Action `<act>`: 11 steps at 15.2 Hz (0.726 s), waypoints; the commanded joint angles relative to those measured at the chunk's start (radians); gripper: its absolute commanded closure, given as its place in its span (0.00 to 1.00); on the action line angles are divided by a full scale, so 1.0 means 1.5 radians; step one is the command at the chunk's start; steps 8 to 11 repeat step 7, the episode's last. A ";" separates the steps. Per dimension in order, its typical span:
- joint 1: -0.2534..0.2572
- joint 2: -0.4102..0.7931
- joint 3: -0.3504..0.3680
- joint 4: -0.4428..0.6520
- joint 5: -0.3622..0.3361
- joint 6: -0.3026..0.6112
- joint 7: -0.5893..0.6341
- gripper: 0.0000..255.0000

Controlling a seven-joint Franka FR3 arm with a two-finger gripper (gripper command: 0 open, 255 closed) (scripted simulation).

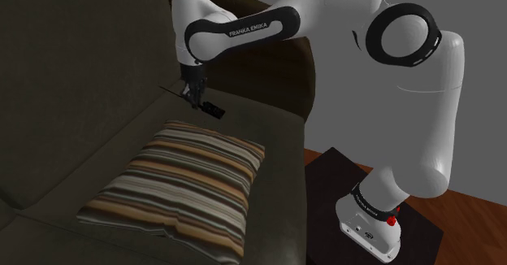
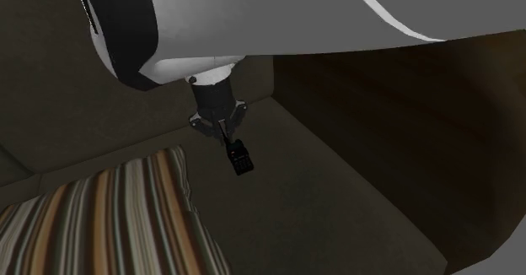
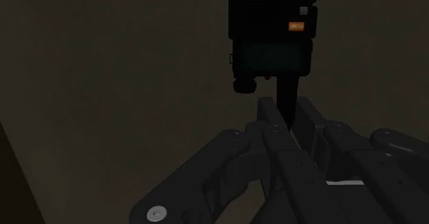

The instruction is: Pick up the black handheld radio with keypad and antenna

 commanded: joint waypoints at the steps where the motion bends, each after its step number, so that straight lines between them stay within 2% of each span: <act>1: 0.001 -0.004 0.001 0.013 0.002 -0.017 -0.001 1.00; 5: 0.001 -0.014 0.004 0.034 0.007 -0.047 -0.005 1.00; 11: 0.001 -0.014 0.004 0.035 0.007 -0.048 -0.006 1.00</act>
